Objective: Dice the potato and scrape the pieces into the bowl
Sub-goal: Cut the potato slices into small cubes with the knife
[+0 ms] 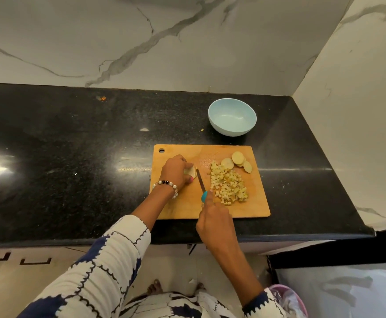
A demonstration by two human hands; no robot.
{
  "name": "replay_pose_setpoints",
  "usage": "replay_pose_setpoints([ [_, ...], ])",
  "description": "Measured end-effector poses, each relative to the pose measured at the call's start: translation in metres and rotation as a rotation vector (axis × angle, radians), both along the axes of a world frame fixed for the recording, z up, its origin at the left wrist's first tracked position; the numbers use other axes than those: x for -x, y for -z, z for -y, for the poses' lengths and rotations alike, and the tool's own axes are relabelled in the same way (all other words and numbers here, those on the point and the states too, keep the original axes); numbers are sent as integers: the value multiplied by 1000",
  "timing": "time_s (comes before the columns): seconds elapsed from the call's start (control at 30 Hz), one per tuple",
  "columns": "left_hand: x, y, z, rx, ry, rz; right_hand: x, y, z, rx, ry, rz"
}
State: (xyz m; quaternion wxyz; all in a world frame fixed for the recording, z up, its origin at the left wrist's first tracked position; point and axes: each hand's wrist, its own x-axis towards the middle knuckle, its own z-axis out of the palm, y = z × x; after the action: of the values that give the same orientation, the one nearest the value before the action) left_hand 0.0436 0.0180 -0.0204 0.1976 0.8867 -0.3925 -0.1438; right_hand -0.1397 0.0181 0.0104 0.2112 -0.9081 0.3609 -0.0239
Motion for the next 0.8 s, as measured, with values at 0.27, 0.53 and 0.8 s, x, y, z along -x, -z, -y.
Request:
replay_pose_setpoints([
  [0.27, 1, -1, -2, 16, -41, -4, -29, 13, 12, 41, -26, 13],
  [0.53, 2, 1, -4, 58, -48, -27, -33, 8, 2, 26, -38, -105],
  [0.8, 5, 4, -6, 92, -66, -23, 8, -5, -18, -63, -70, -189],
])
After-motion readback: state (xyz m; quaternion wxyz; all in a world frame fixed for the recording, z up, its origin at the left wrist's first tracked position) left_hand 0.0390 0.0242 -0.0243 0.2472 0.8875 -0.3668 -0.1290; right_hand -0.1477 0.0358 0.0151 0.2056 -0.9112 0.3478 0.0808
